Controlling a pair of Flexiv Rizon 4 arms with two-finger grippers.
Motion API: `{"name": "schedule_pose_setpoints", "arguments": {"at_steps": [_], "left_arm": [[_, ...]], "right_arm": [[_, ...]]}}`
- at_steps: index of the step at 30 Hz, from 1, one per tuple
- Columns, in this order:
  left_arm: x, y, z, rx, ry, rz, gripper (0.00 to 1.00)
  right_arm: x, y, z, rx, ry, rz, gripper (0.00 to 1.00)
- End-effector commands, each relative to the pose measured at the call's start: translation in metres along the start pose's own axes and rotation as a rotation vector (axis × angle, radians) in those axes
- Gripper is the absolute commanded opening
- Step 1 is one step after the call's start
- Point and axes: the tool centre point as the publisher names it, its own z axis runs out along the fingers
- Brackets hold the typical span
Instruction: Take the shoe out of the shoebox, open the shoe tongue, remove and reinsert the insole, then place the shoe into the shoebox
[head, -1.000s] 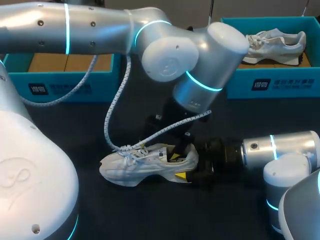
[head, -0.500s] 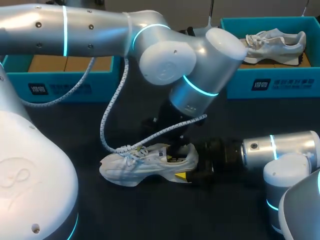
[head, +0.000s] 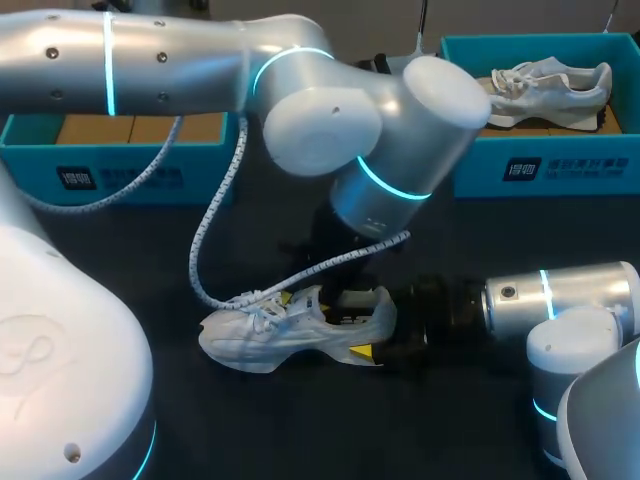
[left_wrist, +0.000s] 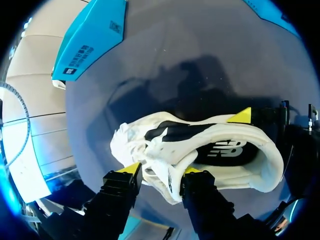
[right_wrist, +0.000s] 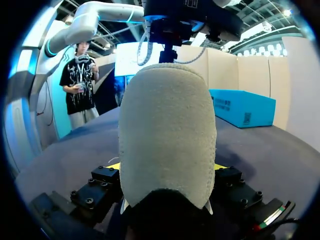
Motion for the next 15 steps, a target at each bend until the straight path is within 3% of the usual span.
{"name": "schedule_pose_setpoints", "arguments": {"at_steps": [1,6,12,15], "left_arm": [[-0.0083,0.0031,-0.0014,0.016,0.019,-0.008,0.42],[-0.0109,0.0027,-0.0057,0.038,0.043,-0.031,0.30],[-0.0136,0.0021,-0.0074,0.058,0.063,-0.055,0.26],[-0.0162,0.0018,-0.0081,0.068,0.078,-0.070,0.13]], "right_arm": [[0.0000,0.0021,-0.0001,0.005,0.001,0.001,0.00],[0.0000,0.0021,-0.0001,0.005,0.001,0.001,0.00],[0.0000,0.0021,-0.0001,0.005,0.001,0.001,0.00],[0.0000,0.0021,-0.0001,0.005,0.001,0.001,0.00]]}}
